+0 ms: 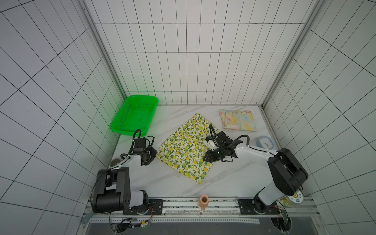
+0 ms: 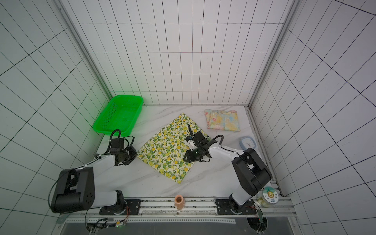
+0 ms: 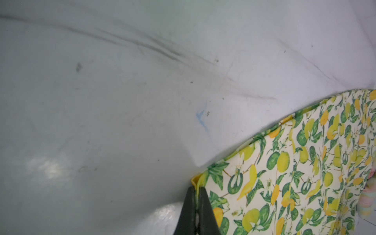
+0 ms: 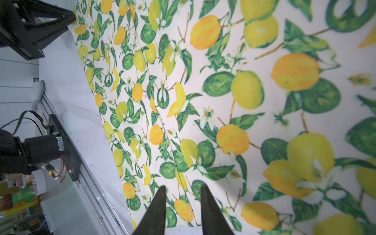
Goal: Fold and stack the skirts
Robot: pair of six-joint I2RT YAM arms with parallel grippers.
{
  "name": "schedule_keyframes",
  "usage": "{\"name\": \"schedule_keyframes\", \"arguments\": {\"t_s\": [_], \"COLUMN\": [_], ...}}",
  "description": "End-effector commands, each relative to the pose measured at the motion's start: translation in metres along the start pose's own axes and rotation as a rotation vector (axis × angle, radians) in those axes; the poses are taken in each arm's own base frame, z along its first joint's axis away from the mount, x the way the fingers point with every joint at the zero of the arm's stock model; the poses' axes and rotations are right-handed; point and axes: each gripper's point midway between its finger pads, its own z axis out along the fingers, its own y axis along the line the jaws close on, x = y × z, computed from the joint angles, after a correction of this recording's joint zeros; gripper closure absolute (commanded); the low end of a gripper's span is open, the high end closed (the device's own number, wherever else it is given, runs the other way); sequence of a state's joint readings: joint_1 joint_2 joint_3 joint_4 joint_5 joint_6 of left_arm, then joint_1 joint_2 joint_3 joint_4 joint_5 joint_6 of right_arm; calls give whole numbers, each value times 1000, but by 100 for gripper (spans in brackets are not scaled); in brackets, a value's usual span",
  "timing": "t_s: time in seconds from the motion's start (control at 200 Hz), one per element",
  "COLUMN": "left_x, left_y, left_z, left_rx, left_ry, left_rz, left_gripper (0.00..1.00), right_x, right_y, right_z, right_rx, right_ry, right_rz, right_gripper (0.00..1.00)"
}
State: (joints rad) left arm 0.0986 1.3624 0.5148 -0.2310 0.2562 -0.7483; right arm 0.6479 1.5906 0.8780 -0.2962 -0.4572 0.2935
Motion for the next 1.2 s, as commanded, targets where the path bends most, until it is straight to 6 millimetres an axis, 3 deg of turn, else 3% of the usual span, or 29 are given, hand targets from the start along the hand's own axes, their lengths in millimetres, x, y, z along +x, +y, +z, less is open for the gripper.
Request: {"name": "schedule_keyframes", "arguments": {"t_s": [0.0, 0.26, 0.55, 0.864, 1.194], "left_x": [-7, -14, -15, -13, -13], "left_y": [-10, -26, -33, -35, -34], "left_z": [-6, -19, -25, -25, -26], "left_rx": [36, 90, 123, 134, 130], "left_ry": [-26, -55, -63, -49, -50], "left_rz": [10, 28, 33, 38, 36], "left_gripper": [100, 100, 100, 100, 100], "right_x": [-13, 4, 30, 48, 53], "right_y": [19, 50, 79, 87, 95], "right_z": [-13, 0, 21, 41, 44], "right_rx": [51, 173, 187, 219, 215], "right_ry": [-30, 7, 56, 110, 122], "right_rz": [-132, -359, -503, -547, -577], "right_gripper": [64, 55, 55, 54, 54]}}
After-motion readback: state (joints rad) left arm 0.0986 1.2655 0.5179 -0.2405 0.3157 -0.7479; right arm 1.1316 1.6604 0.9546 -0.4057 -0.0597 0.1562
